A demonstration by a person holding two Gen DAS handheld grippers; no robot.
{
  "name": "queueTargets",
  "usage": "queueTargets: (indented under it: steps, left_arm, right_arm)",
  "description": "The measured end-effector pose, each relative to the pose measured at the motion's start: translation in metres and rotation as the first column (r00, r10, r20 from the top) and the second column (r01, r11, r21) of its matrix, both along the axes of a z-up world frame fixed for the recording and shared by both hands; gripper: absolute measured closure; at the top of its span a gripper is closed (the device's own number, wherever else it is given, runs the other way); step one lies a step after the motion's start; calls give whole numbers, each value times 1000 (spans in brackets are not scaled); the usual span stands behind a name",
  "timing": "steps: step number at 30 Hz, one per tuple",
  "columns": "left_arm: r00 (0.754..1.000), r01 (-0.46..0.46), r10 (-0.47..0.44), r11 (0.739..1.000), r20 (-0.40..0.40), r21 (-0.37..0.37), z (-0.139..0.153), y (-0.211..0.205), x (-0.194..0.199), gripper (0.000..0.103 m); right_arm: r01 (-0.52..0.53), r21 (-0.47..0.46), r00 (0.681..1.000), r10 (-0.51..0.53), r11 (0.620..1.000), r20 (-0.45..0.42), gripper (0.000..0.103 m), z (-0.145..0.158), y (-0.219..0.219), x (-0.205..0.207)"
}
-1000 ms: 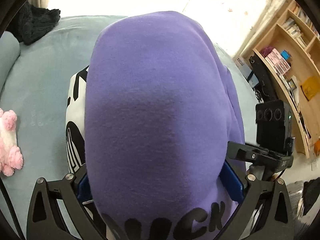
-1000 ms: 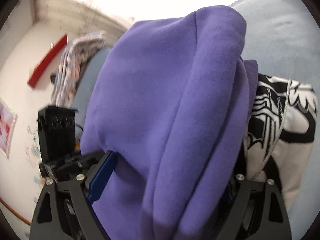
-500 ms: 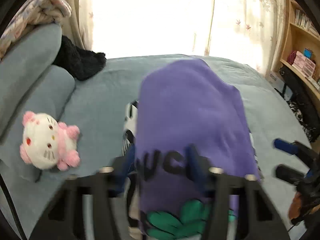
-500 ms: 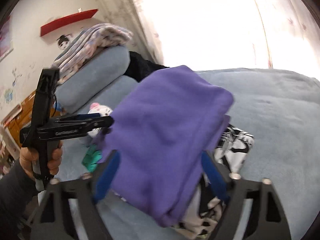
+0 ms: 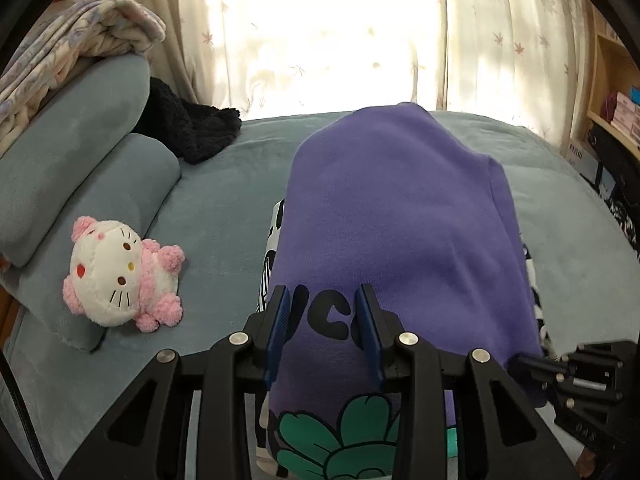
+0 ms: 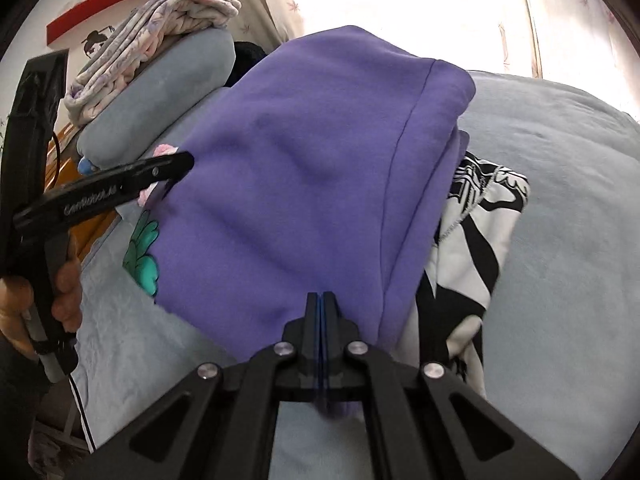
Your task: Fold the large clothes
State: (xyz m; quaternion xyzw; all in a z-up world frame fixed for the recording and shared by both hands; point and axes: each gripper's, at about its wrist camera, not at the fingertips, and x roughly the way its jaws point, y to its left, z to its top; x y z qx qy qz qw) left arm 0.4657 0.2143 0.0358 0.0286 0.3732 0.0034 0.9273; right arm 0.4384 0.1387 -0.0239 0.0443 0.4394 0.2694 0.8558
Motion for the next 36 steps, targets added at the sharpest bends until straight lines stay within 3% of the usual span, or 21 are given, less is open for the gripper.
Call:
queueTargets:
  steps: [6,7,10,16,19,25,28,30,31,32,34,36]
  left_arm:
    - [999,-5,5,1000,-49,-5,13,-13,-37,68]
    - [999,-8,7,1000,-53,-14,16,-15,-46,65]
    - [999,-4,2,999,-51,-36,30,-24,-82,43]
    - [999,49,-50,997,-20,-65,68,-53,-167,41]
    - [997,75,-75,996,2,-50,87,-70,-207,33]
    - [995,102,-101,994,27,-45,117,-99,-277,24]
    - [993,117,-117,993,32,-23,125,-116,-309,15]
    - [991,128,-127,992,39,-2,125,-128,-330,10]
    - [990,136,-136,991,44,3,124,-133,-338,8]
    - [988,150,-150,989,49,6,123,-139,-347,7]
    - [985,166,-166,986,53,2,115,-150,-366,2]
    - [984,166,-166,986,63,-5,105,-159,-384,1]
  right_arm:
    - [-17,-16,1000,17,1000,3,101,38,-20,-45]
    - [-15,-11,1000,15,1000,-1,101,47,-26,-55]
    - [-4,16,1000,4,1000,-29,101,69,-42,-81]
    - [9,23,1000,-9,1000,8,101,129,-72,-148]
    - [23,-6,999,-22,1000,31,101,155,-91,-186]
    - [58,-51,997,-55,997,49,100,182,-126,-248]
    - [85,-96,994,-78,992,74,100,186,-145,-279]
    - [104,-142,991,-91,984,98,94,183,-155,-299]
    - [111,-155,990,-96,982,104,81,182,-159,-305]
    - [122,-172,988,-104,978,111,62,178,-164,-313]
    - [142,-186,985,-120,972,124,44,170,-174,-330]
    - [152,-210,982,-124,966,142,44,159,-182,-345]
